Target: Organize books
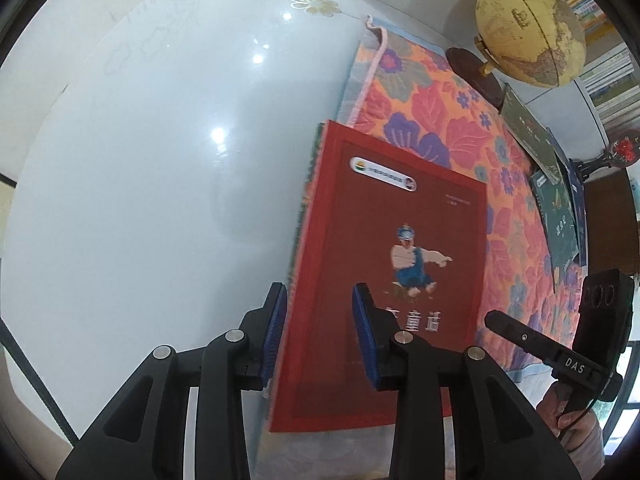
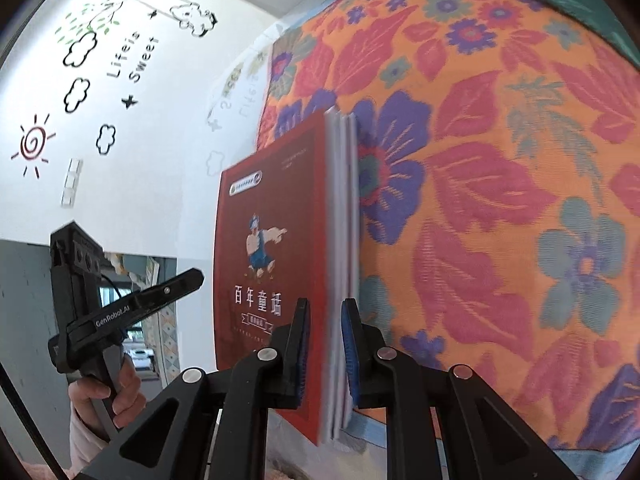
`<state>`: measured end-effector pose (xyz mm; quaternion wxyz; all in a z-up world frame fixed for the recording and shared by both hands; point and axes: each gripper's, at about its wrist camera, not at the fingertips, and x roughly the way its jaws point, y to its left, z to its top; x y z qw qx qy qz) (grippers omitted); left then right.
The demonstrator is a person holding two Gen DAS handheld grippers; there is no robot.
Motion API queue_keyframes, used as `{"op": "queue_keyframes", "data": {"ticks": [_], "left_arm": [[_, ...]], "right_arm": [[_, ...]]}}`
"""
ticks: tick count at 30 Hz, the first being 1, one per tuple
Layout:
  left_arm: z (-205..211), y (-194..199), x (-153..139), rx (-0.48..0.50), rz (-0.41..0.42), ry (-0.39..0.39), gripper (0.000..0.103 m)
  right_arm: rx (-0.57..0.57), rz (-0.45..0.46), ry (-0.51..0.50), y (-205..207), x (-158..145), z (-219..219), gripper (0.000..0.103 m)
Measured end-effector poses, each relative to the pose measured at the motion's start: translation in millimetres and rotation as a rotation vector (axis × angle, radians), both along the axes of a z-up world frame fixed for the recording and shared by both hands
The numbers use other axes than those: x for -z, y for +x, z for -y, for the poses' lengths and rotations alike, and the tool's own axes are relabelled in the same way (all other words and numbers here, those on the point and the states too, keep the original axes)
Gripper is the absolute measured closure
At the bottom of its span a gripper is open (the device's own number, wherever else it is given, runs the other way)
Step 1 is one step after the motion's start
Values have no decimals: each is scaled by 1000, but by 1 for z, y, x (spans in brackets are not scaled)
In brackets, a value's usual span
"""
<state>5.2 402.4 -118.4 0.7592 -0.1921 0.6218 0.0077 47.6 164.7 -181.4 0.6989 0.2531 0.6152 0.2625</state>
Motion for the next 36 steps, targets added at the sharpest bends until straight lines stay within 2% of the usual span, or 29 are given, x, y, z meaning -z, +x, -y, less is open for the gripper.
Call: {"op": "queue_keyframes", "data": {"ticks": [7, 12, 15, 19, 23, 27, 31, 33, 36], "left_arm": [[47, 17, -38, 66, 70, -3, 72], [102, 38, -66, 116, 126, 1, 70], [140, 51, -71, 156, 136, 2, 70], [200, 71, -63, 224, 105, 16, 70], [262, 81, -52, 289, 76, 15, 69], [321, 90, -33, 340, 44, 9, 69], [363, 99, -12, 336, 12, -32, 69], [374, 103, -3, 304, 6, -44, 69], [385, 108, 12, 261, -18, -77, 69]], "right_arm": [[48, 50, -6, 4, -25, 61, 88], [37, 149, -97, 7, -55, 123, 88], [54, 169, -146, 15, -64, 165, 87], [86, 165, -216, 27, -63, 230, 84], [155, 141, -219, 40, -54, 298, 84], [187, 132, -218, 52, -49, 346, 84], [152, 160, -272, 67, -47, 365, 84], [129, 181, -321, 81, -46, 367, 84], [87, 196, -339, 103, -40, 365, 83]]}}
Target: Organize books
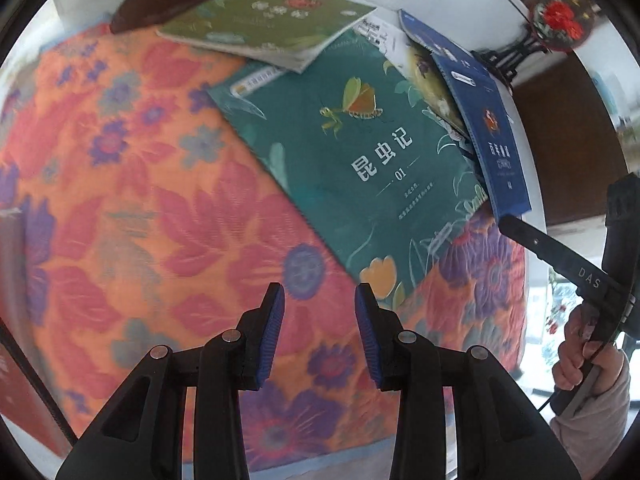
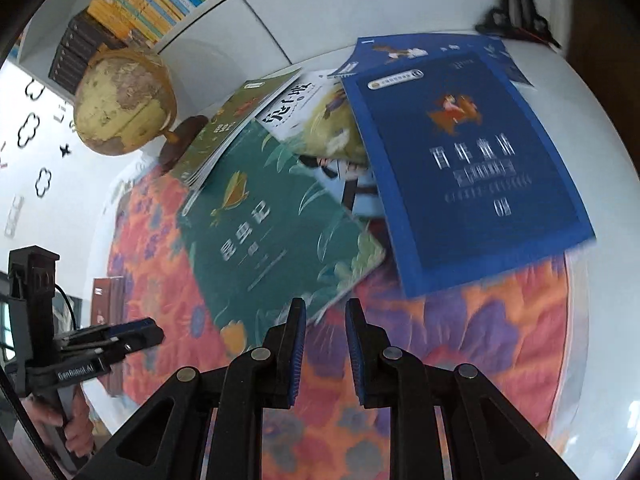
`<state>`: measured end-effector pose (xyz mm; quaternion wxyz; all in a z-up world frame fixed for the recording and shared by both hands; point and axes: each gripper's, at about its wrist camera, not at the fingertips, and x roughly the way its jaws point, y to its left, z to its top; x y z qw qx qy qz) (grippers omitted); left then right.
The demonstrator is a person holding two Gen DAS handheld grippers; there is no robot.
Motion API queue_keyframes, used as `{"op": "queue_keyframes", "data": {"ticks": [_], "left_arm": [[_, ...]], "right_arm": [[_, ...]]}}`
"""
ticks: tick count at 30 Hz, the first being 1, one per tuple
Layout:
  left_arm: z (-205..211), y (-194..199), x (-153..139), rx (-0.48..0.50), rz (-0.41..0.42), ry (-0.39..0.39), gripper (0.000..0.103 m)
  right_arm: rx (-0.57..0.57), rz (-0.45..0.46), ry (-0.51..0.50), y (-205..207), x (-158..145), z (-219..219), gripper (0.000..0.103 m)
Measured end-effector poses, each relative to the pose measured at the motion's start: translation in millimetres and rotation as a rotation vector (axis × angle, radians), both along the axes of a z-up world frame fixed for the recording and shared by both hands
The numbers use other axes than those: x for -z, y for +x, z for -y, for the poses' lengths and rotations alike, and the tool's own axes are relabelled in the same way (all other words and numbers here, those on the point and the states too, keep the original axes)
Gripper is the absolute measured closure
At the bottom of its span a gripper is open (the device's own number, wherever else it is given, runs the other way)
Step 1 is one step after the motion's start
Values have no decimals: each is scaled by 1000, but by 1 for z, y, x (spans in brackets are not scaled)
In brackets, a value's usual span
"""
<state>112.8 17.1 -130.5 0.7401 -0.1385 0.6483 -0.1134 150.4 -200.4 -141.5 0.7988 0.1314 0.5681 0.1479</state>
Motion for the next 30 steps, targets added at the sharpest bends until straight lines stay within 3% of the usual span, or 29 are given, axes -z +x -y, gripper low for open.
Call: {"op": "queue_keyframes", "data": {"ticks": [3, 6, 9, 15, 19, 21, 25, 27, 30], "left_arm": [[5, 2, 12, -37, -15, -14, 69], [4, 3, 21, -75, -25, -22, 69], [2, 3, 29, -101, -30, -38, 69], [-3, 7, 30, -120, 0, -107, 59], [0, 10, 30, -112, -3, -103, 57], [1, 12, 30, -104, 3, -112, 53], [5, 14, 33, -98, 24, -166, 36], [8, 15, 33, -76, 41, -160, 35], [10, 12, 31, -30, 44, -135, 39]], "right_arm": [[-49, 1, -28, 18, 10, -11, 75], [-70, 13, -65, 32, 19, -20, 75], [-60, 39, -37, 39, 22, -20, 74], [-59, 106, -85, 52, 20, -31, 68], [21, 51, 32, 63, 30, -13, 56], [-19, 42, 98, 65, 31, -12, 50], [-122, 27, 86, 66, 30, -27, 46], [-151, -79, 157, 65, 42, -31, 44], [-185, -39, 87, 50, 33, -38, 44]]}}
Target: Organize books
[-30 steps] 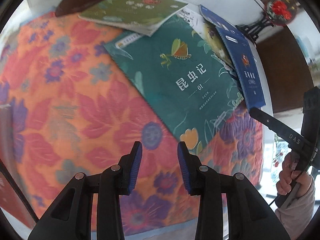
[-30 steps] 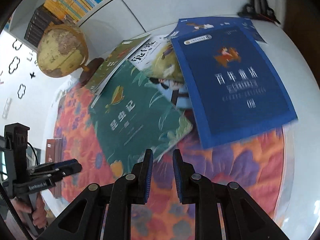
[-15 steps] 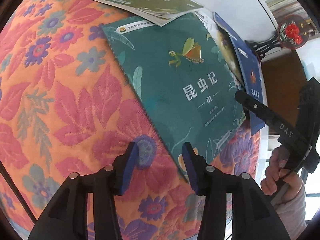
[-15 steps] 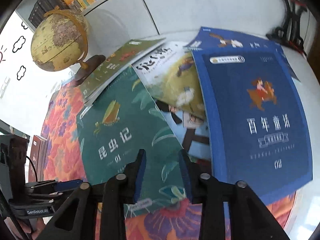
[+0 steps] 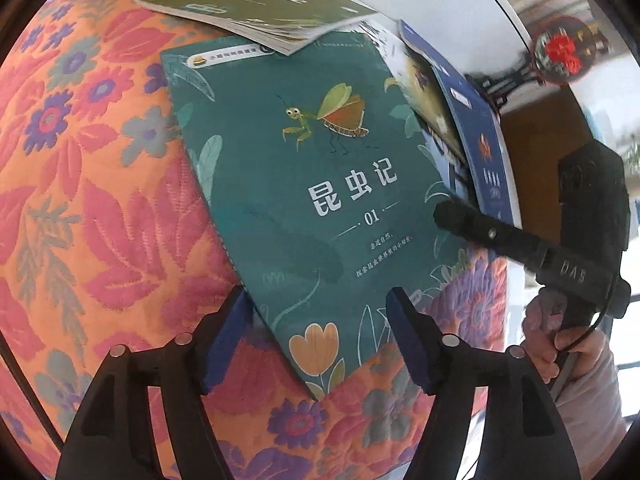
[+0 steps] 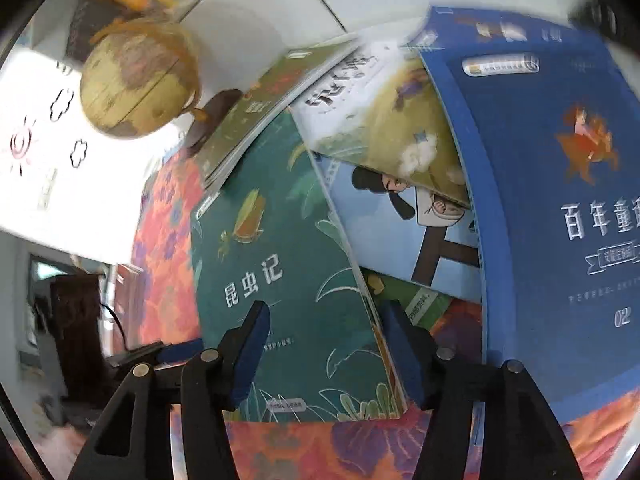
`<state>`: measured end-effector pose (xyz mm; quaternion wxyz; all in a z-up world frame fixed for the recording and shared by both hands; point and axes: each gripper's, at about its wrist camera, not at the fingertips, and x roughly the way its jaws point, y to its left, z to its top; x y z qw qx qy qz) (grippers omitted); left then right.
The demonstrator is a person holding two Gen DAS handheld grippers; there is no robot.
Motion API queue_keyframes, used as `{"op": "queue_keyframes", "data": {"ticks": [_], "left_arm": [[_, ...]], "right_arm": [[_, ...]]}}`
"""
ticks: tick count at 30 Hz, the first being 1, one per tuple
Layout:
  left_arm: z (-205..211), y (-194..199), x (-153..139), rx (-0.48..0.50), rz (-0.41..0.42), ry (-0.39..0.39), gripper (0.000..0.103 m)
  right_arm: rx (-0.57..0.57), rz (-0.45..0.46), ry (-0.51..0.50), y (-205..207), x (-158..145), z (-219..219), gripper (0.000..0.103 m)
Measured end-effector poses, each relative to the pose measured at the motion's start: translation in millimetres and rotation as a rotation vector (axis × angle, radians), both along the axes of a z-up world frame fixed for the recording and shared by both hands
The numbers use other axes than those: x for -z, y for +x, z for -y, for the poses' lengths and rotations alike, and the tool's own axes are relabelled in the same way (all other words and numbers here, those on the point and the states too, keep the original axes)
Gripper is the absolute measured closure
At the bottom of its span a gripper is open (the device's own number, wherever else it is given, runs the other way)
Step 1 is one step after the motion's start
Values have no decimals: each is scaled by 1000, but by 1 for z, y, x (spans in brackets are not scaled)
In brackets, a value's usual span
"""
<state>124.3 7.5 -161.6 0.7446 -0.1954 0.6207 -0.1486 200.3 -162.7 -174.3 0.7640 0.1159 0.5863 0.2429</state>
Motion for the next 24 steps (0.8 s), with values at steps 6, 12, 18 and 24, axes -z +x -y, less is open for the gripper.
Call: {"op": "queue_keyframes", "data": {"ticks": [6, 12, 18, 24], "left_arm": [[0, -20, -2, 89, -3, 77, 39], [-13, -47, -1, 140, -33, 118, 39], [-39, -79, 1, 156, -73, 70, 39], [-66, -64, 9, 98, -116, -29, 56]], "right_arm": [[-45, -32, -41, -40, -9, -16, 45], [-89, -77, -82, -90, -6, -41, 45], [-98, -145, -5, -149, -2, -53, 45], [50, -211, 189, -151, 13, -17, 52]]}}
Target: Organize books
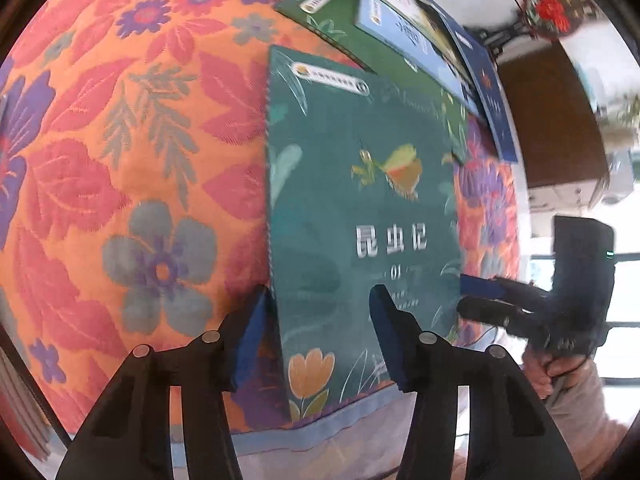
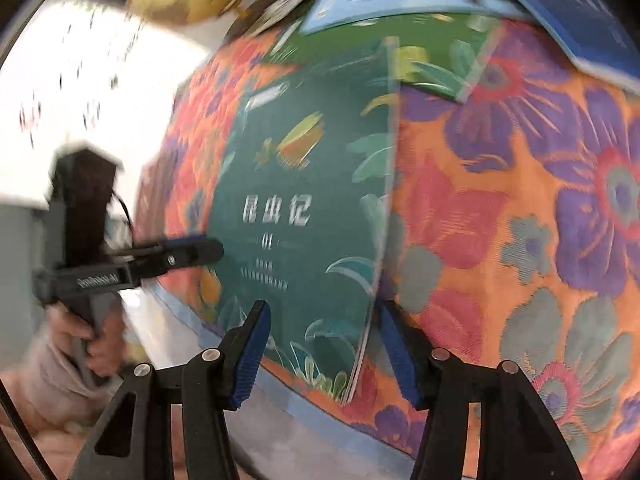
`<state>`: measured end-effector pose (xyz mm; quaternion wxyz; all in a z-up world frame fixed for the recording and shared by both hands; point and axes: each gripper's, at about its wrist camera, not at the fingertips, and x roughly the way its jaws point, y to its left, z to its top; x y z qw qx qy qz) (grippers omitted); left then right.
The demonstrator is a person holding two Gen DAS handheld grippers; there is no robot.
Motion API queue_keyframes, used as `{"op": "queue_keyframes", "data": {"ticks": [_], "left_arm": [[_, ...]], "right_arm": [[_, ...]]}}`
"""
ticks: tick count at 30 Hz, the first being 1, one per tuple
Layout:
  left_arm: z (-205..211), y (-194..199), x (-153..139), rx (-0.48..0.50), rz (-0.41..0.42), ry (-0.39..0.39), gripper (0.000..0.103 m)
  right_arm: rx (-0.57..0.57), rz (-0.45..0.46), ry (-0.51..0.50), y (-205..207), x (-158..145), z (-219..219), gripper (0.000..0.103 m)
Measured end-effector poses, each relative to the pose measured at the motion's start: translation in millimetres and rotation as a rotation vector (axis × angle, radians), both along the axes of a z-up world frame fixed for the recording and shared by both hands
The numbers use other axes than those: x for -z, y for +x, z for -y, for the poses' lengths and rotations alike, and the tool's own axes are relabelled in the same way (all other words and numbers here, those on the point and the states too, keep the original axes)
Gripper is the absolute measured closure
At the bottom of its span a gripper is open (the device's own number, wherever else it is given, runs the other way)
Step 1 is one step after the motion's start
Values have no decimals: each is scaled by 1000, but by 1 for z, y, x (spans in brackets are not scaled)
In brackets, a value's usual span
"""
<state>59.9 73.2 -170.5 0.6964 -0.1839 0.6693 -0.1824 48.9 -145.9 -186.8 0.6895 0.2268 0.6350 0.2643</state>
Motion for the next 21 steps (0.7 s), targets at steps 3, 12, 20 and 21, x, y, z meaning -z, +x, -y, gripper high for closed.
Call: {"op": "queue_keyframes", "data": {"ticks": [3, 12, 20, 21], "left_arm": [[2, 6, 1, 31, -4, 12, 61], [5, 14, 1, 29, 8, 43, 76], [7, 26, -1, 12, 36, 50, 77], [8, 27, -1, 14, 38, 59, 77]], "right_arm": [[17, -3, 34, 12, 3, 8, 60], [-48, 12, 80, 33, 11, 14, 66], [4, -25, 79, 34, 23, 35, 92], [3, -18, 74, 33, 23, 35, 92]]}}
